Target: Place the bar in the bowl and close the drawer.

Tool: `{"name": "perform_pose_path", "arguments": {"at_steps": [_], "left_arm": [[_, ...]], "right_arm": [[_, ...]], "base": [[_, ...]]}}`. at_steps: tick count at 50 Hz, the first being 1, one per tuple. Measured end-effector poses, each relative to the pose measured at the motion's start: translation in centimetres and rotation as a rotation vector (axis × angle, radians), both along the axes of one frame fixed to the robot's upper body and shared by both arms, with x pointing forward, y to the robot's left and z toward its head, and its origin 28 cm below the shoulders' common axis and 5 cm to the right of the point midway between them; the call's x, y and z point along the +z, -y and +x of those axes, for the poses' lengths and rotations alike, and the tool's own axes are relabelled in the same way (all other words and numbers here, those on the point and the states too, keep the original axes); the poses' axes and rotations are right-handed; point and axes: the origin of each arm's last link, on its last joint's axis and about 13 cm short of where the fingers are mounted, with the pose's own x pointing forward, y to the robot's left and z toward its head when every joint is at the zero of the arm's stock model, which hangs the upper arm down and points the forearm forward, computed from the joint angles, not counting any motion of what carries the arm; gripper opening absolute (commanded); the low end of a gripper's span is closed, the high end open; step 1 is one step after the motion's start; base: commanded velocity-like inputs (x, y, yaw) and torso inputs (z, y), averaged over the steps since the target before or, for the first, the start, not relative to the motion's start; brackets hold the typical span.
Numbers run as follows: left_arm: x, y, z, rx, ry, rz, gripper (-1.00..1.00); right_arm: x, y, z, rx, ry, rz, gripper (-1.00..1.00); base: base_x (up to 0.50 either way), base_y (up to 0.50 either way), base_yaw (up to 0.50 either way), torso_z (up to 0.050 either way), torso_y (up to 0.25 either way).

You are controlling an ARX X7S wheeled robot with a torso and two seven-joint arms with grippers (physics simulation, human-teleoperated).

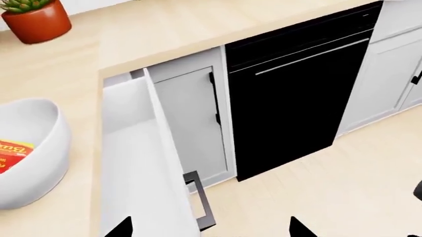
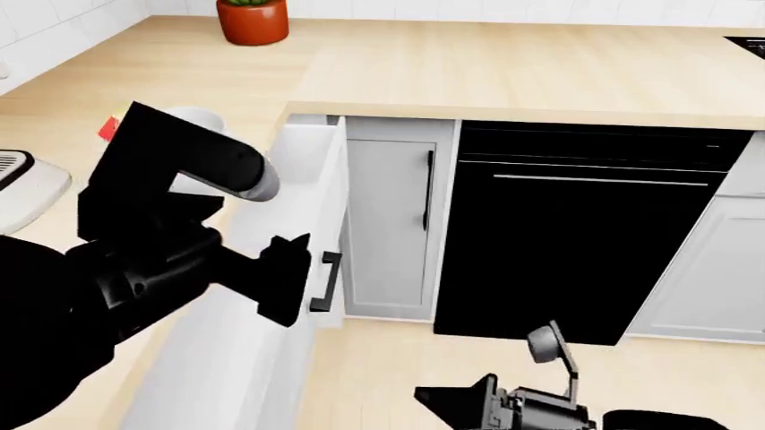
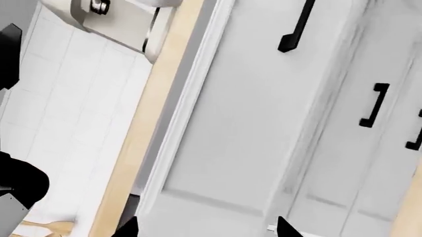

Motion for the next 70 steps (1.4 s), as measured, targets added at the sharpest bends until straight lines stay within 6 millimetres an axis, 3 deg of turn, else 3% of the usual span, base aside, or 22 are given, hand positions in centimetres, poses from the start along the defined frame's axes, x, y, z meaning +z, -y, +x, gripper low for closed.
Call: {"name": "perform_pose_path", "arguments": {"at_steps": [18,39,57,70], "left_arm": [[0.3,3.9,-0.3,-0.070,0.046,0.141,1.00],[-1.8,9.7,-1.1,-0.134,0.083,0.312,1.00],[-4.8,13.1,-2.7,-0.198,0.123,0.420,1.00],[-7.1,15.1,-2.3,-0.196,0.137,0.503,1.00]], "right_arm": [[-0.2,5.9,-5.1,-0.322,0.066,0.042,1.00],[0.5,8.9,-8.7,-0.525,0.124,0.058,1.00],[-5.3,12.7,-10.8,-0.818,-0.023,0.050,1.00],[-7.0,13.6,-11.6,-0.901,-0.072,0.047,1.00]], "base": [[0.00,0.00,0.00,0.000,0.000],[0.00,0.00,0.00,0.000,0.000],[0.00,0.00,0.00,0.000,0.000],[0.00,0.00,0.00,0.000,0.000]]}}
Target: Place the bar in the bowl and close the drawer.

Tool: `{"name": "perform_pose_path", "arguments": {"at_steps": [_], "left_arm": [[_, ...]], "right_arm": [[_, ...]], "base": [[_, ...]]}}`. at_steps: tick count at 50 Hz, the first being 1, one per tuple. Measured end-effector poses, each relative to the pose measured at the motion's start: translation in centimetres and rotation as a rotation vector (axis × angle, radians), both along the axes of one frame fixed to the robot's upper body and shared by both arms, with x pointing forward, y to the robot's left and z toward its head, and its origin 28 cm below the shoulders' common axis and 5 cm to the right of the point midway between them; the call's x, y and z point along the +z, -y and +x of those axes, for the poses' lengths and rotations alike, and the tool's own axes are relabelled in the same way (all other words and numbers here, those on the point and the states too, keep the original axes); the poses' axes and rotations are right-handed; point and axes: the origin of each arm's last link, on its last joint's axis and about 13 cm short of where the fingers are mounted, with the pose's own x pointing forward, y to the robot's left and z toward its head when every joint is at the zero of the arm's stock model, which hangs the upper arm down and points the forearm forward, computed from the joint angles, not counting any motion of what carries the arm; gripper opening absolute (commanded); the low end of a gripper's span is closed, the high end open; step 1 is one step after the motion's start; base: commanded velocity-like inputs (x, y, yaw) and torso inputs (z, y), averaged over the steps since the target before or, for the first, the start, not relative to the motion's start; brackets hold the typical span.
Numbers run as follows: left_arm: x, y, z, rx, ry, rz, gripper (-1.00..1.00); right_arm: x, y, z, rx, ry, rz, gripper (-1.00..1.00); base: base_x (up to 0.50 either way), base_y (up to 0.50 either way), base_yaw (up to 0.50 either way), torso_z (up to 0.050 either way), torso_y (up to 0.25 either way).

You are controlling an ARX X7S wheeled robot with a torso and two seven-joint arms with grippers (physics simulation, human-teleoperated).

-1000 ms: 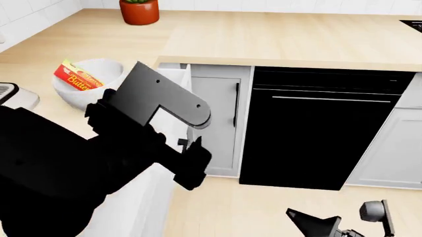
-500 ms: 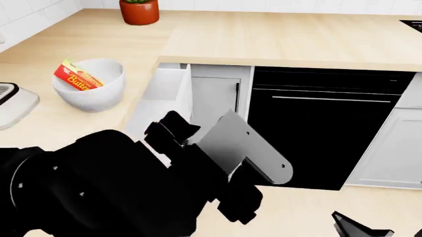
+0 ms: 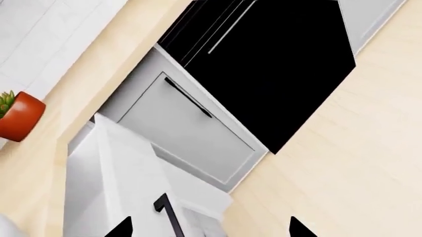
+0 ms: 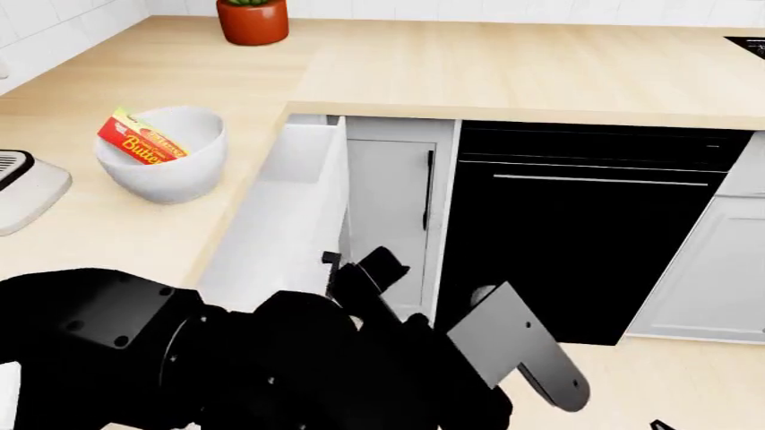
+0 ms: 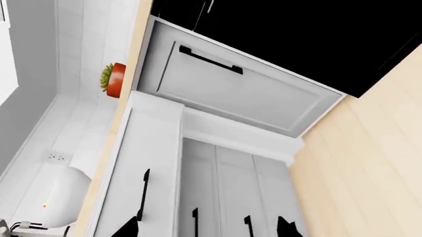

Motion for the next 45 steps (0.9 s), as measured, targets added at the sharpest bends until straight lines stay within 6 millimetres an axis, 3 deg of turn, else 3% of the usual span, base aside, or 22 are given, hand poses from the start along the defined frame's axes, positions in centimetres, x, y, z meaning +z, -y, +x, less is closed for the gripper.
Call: {"name": "perform_pose_path", "arguments": {"at_steps": [18,45], "left_arm": [[-3.8,2.1,0.8,0.049,0.092,0.189,1.00],[-9.4,1.9,2.6,0.093,0.164,0.430,1.00]], "right_arm": [[-0.8,0.2,-0.4,-0.029,-0.014,0.010,1.00],[-1.2,0.3,-0.6,-0.035,-0.016,0.018,1.00]], "base": [[0.00,0.00,0.00,0.000,0.000],[0.00,0.00,0.00,0.000,0.000]]}}
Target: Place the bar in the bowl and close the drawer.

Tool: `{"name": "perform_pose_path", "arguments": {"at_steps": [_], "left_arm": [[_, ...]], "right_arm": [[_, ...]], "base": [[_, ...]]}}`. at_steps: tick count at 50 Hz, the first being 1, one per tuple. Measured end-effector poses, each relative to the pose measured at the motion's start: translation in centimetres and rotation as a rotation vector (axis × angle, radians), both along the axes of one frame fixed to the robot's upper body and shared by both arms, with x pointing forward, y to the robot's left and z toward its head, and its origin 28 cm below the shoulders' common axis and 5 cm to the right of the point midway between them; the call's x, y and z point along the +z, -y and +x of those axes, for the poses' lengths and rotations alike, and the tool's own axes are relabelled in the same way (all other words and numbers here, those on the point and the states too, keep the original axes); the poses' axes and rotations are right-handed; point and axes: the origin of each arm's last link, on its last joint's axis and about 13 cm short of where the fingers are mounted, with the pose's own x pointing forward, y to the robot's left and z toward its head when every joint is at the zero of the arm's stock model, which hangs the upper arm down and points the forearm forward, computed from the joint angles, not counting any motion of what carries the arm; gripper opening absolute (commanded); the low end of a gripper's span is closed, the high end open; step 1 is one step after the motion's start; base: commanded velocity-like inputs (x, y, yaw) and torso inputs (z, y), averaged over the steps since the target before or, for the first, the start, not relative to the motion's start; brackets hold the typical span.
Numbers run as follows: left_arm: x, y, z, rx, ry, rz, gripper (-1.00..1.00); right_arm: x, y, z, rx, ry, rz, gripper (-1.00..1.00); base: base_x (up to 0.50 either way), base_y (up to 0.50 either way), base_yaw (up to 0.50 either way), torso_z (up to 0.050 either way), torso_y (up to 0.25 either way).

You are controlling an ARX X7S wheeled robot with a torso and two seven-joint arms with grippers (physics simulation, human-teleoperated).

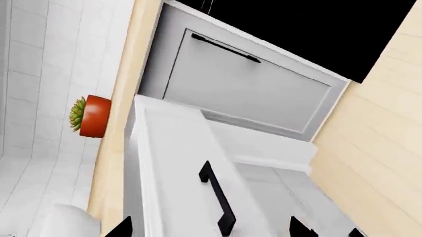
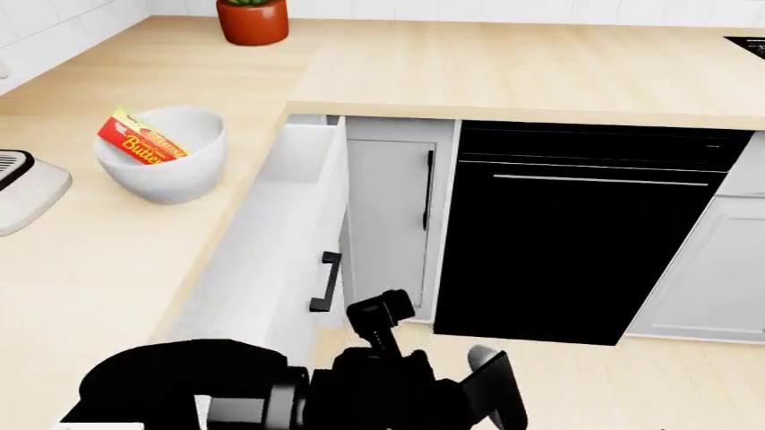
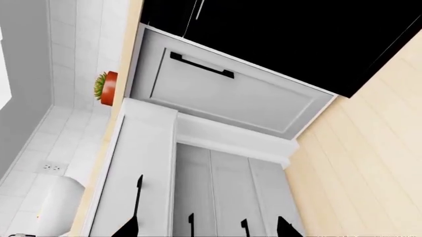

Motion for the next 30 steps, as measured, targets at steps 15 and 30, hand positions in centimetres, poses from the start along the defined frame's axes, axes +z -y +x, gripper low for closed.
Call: {"name": "perform_pose_path", "arguments": {"at_steps": [15,30], "left_arm": [[-2.1,-0.6,0.2,0.053,-0.011,0.097,1.00],[-3.5,-1.2,0.3,0.093,-0.048,0.180,1.00]], "right_arm": [[-0.2,0.0,0.0,0.005,-0.004,0.003,1.00],[-0.3,0.0,-0.1,0.006,-0.006,0.005,1.00]], "base": [[0.00,0.00,0.00,0.000,0.000],[0.00,0.00,0.00,0.000,0.000]]}}
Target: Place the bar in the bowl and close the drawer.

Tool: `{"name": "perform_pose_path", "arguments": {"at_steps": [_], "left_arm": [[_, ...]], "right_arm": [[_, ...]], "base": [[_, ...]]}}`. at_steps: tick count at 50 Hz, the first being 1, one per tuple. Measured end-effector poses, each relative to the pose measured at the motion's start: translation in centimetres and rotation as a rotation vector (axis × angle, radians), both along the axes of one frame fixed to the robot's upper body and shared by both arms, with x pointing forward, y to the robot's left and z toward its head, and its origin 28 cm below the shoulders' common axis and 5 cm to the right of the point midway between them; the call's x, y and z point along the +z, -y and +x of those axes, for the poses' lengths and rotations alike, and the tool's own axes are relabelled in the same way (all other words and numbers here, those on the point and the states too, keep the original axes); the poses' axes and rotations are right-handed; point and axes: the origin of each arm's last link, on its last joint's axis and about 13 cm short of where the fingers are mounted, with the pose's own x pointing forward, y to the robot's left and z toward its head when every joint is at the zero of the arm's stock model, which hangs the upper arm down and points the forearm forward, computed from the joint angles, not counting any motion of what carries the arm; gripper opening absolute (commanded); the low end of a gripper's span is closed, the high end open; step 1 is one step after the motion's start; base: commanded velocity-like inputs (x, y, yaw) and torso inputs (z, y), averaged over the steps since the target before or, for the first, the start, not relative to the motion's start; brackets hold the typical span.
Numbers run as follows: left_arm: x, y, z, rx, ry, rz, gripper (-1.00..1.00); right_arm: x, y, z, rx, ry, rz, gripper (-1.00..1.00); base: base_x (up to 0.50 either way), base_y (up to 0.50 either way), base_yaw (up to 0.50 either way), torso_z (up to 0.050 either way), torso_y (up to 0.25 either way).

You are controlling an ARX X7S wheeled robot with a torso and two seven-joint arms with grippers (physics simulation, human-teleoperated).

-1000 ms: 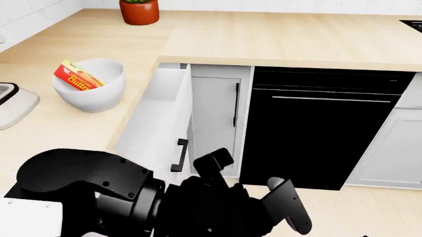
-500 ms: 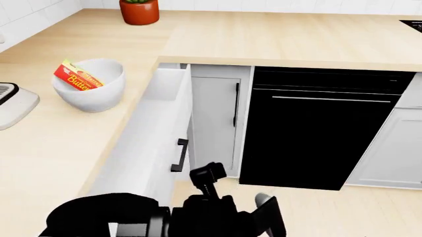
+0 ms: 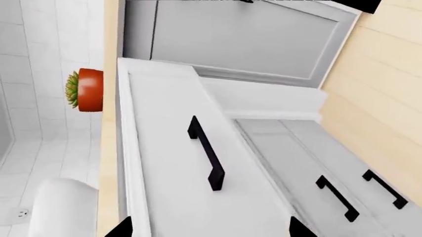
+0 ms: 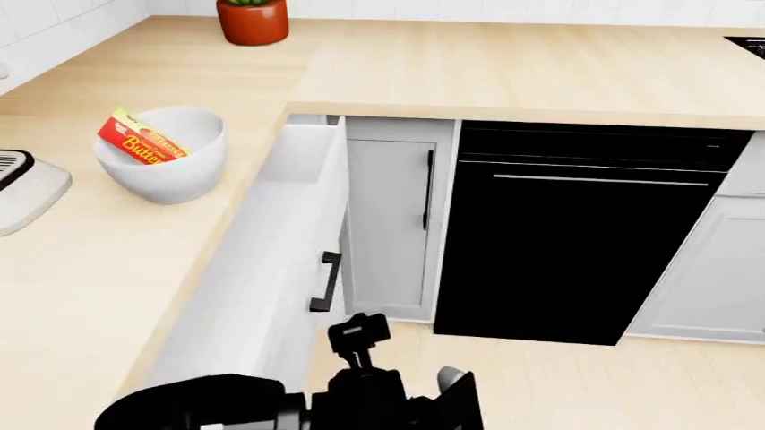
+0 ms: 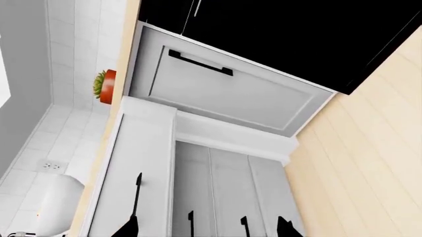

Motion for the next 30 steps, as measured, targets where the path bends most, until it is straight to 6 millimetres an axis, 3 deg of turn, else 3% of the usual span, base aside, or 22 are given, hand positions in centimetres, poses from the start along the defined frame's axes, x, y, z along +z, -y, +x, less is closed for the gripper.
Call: {"name": "perform_pose_path", "arguments": {"at_steps": [30], "left_arm": [[-1.6,-0.9,0.7,0.112,-0.113,0.099,1.00]], "right_arm": [[-0.2,-0.1,-0.6,0.002,0.002,0.004,1.00]], "base": [[0.00,0.00,0.00,0.000,0.000]]}}
